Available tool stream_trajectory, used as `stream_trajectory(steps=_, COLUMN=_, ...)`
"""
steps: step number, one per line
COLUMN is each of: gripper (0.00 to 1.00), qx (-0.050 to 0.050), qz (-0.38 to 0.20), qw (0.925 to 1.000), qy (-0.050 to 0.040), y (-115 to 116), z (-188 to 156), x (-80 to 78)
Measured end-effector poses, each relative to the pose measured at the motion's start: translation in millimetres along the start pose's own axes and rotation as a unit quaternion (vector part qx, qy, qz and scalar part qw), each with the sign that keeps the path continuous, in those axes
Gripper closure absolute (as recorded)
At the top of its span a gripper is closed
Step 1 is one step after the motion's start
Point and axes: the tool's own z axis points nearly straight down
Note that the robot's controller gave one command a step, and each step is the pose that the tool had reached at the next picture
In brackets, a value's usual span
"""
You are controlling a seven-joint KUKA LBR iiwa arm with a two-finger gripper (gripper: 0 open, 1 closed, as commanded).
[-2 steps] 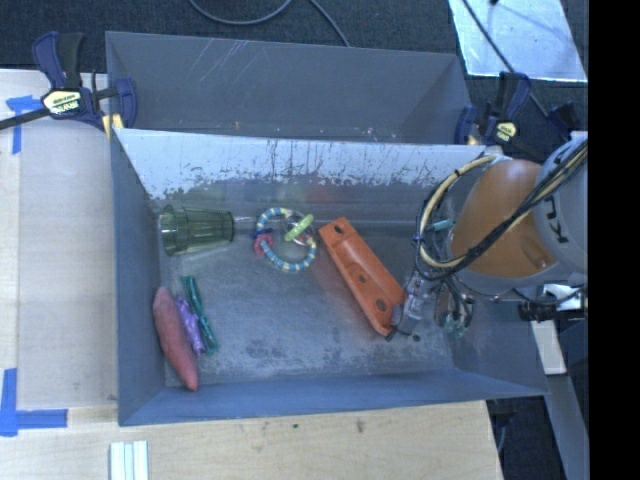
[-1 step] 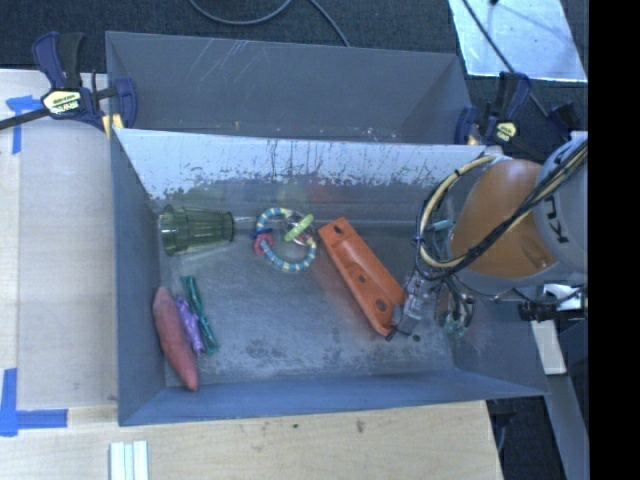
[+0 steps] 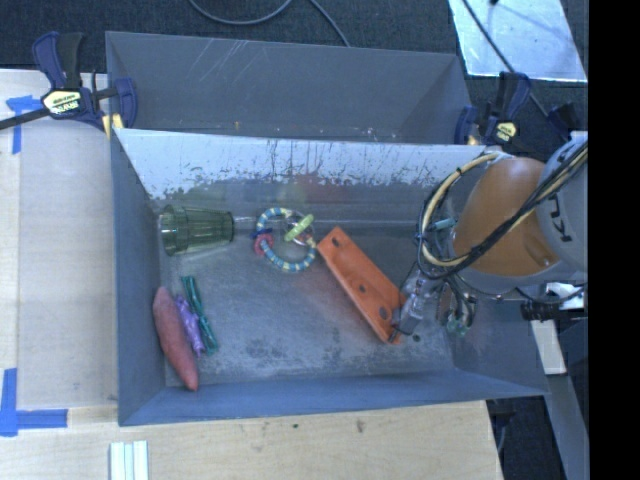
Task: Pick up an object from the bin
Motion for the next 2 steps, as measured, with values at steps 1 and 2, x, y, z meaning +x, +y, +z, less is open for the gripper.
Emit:
stream_trajectory(steps=1, gripper=1.0, qx=0.001, qz=-0.001, qw=1.0, qy=0.0034, y=0, z=-21, x=1.6)
stream_trajectory(steps=2, gripper=1.0, qx=0.0, qz=-0.001, qw=1.0, qy=-0.0008, y=0, z=-40, x=-0.8)
